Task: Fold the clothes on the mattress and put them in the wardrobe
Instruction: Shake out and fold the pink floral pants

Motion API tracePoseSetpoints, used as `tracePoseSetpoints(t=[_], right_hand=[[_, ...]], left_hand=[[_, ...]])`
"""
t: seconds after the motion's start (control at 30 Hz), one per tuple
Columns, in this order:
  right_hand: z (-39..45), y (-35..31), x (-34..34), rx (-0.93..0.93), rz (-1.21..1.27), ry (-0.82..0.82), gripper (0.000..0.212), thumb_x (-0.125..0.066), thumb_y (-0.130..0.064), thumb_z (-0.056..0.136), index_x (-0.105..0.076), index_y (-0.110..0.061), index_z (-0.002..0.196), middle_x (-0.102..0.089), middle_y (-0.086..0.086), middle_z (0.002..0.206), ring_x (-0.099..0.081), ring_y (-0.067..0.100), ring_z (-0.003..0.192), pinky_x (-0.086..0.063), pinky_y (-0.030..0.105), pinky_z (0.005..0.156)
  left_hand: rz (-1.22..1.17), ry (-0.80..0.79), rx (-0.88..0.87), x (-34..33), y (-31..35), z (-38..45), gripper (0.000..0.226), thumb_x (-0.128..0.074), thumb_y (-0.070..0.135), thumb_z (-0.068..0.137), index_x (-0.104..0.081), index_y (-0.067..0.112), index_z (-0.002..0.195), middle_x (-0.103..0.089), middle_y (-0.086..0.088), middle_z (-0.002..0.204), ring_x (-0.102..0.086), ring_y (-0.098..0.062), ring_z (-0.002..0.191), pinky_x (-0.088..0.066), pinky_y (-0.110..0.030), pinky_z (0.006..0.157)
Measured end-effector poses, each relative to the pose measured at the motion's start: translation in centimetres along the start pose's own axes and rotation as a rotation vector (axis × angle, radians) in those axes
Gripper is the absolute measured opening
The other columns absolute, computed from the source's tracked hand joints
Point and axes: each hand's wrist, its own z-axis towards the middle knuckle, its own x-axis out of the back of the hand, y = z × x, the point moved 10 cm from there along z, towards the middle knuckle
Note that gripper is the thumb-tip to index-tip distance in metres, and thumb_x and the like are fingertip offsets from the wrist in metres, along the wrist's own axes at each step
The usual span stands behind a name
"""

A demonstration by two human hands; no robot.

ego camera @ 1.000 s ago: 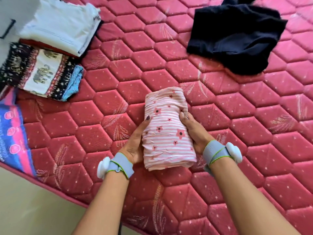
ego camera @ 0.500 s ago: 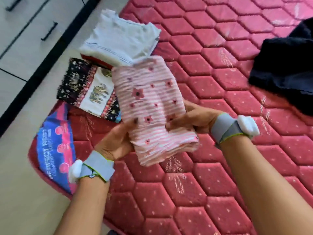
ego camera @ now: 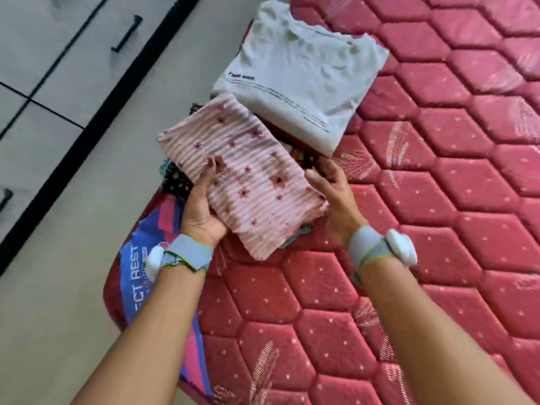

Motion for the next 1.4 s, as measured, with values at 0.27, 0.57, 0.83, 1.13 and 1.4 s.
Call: tracePoseSetpoints(t=[0.27, 0.57, 0.83, 1.13, 1.4], right_hand=[[-0.3, -5.9, -2.3, 0.275, -0.089, 0.045, 0.067, -0.071, 0.005, 0.064, -0.043, -0.022, 0.119, -0.061, 0.009, 0.09, -0.06, 0.012, 0.074, -0.053, 0.028, 0.066], [0.1, -5.6, -2.7, 0.278, -0.369, 0.305, 0.082, -0.078, -0.046, 0.063, -0.028, -0.029, 0.125, -0.055, 0.009, 0.124, -0.057, 0.02, 0.112, -0.043, 0.034, 0.102], [-1.6, -5.7, -3.7, 0.43, -0.61, 0.458, 0.053, -0.055, -0.006, 0.089, -0.034, -0.007, 0.138, -0.04, 0.012, 0.123, -0.05, 0.033, 0.109, -0.033, 0.025, 0.087], [-4.3, -6.2, -9.6, 0.834, -1.429, 0.495, 0.059, -0.047, -0.051, 0.087, -0.043, -0.027, 0.141, -0.031, 0.014, 0.152, -0.026, 0.036, 0.141, -0.022, 0.052, 0.111], [-0.2, -0.7, -8.2, 0.556, -1.599, 0.029, 0.127, -0.03, -0.095, 0.051, -0.009, -0.022, 0.153, 0.002, 0.015, 0.159, 0.012, 0.04, 0.144, -0.011, 0.064, 0.111]], left_hand=[[0.051, 0.043, -0.222, 0.5, 5.4, 0.3, 0.092, -0.088, 0.032, 0.056, -0.049, 0.01, 0.137, -0.052, -0.013, 0.137, -0.053, -0.032, 0.123, -0.047, -0.052, 0.096], [0.155, 0.32, -0.129, 4.8, 6.2, -1.0, 0.072, -0.082, 0.051, 0.059, -0.062, 0.02, 0.121, -0.068, -0.003, 0.118, -0.063, -0.023, 0.112, -0.057, -0.045, 0.08], [0.948, 0.846, -0.564, 6.4, 14.8, -3.4, 0.052, -0.077, 0.05, 0.068, -0.047, 0.024, 0.101, -0.06, -0.002, 0.098, -0.063, -0.021, 0.088, -0.052, -0.038, 0.084], [2.194, 0.249, -0.904, -5.9, 8.2, 0.6, 0.05, -0.033, 0.05, 0.096, -0.031, 0.041, 0.145, -0.021, -0.001, 0.158, -0.01, -0.028, 0.147, -0.01, -0.056, 0.114], [2.15, 0.269, -0.608, -2.1, 9.1, 4.2, 0.063, -0.032, 0.069, 0.082, -0.025, 0.052, 0.142, -0.017, 0.01, 0.157, -0.037, -0.036, 0.129, -0.038, -0.049, 0.103]])
